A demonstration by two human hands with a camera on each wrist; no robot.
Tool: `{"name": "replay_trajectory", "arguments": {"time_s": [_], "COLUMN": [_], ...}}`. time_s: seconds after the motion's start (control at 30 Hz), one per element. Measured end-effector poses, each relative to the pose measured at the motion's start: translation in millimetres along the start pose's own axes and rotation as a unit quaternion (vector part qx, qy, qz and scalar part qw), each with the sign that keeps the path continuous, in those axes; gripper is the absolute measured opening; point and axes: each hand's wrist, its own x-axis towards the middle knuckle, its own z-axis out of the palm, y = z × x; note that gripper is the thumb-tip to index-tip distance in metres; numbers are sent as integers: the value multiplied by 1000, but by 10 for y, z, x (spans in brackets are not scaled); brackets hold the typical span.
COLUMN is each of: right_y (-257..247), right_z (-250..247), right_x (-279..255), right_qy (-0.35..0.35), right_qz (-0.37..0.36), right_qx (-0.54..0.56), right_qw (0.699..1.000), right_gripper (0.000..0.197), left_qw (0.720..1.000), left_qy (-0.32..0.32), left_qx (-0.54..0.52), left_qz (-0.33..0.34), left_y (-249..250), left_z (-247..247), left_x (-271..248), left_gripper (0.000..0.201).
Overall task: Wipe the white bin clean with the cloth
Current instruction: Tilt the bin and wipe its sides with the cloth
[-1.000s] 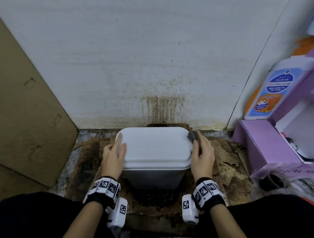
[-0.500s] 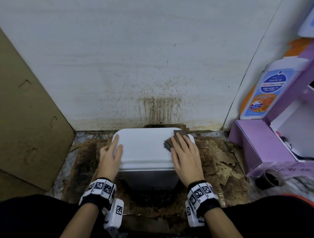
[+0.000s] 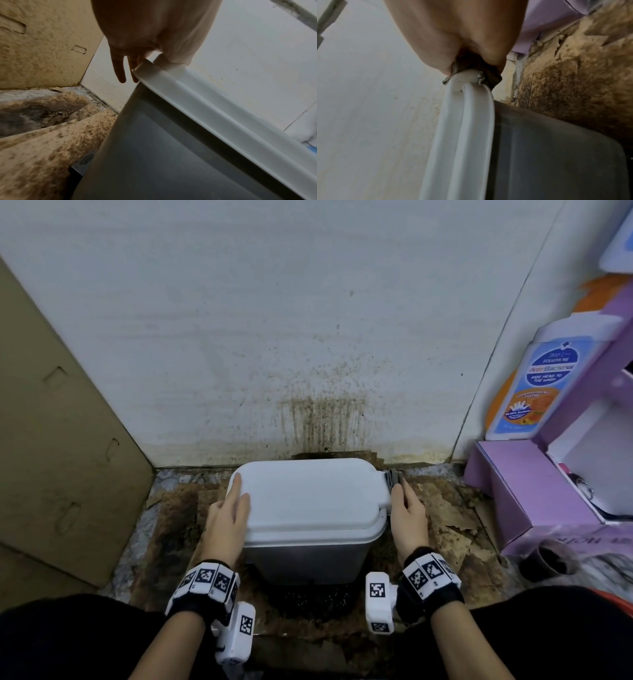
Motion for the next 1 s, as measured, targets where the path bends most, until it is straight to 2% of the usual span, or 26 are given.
{"name": "replay_trajectory", "arguments": {"time_s": [0.17, 0.27, 0.33, 0.43, 0.57, 0.67, 0.73, 0.8, 0.87, 1.0], "right_y": [25, -26, -82, -115, -153, -250, -316, -371, -372, -416], "right_z": [42, 81, 137, 271, 497, 633, 706, 794, 861, 927], "right_x": [8, -38, -82, -121, -149, -246, -302, -375, -402, -426], "right_qy": [23, 36, 33, 16, -24, -53, -72, -110, -157, -209], "right_qz": [-6, -22, -34, -61, -57, -76, -80, -55, -18, 38], "right_qx": [21, 19, 23, 41, 89, 107, 124, 166, 229, 315], "right_qw": [1000, 999, 999, 997, 994, 990, 986, 978, 961, 925], "right_gripper": [47, 44, 39, 32, 28, 20, 21, 22, 25, 33], "left_qw": [998, 989, 984, 983, 990, 989, 989, 987, 984, 982], "left_qy": [-2, 42, 74, 97, 58, 19, -12, -32, -27, -7], "left_qx": [61, 135, 160, 148, 68, 58, 72, 114, 156, 181], "left_qz": [-24, -43, -26, 37, 111, 132, 130, 112, 79, 48], "left_y": [85, 236, 325, 504, 847, 1064, 1145, 1161, 1158, 1146], "left_z": [-20, -68, -83, -46, 37, 51, 64, 55, 21, -112], "left_x": [-23, -81, -106, -119, -192, -218, -182, -97, -37, 7], "left_gripper": [53, 49, 51, 51, 51, 58, 69, 91, 104, 95]}}
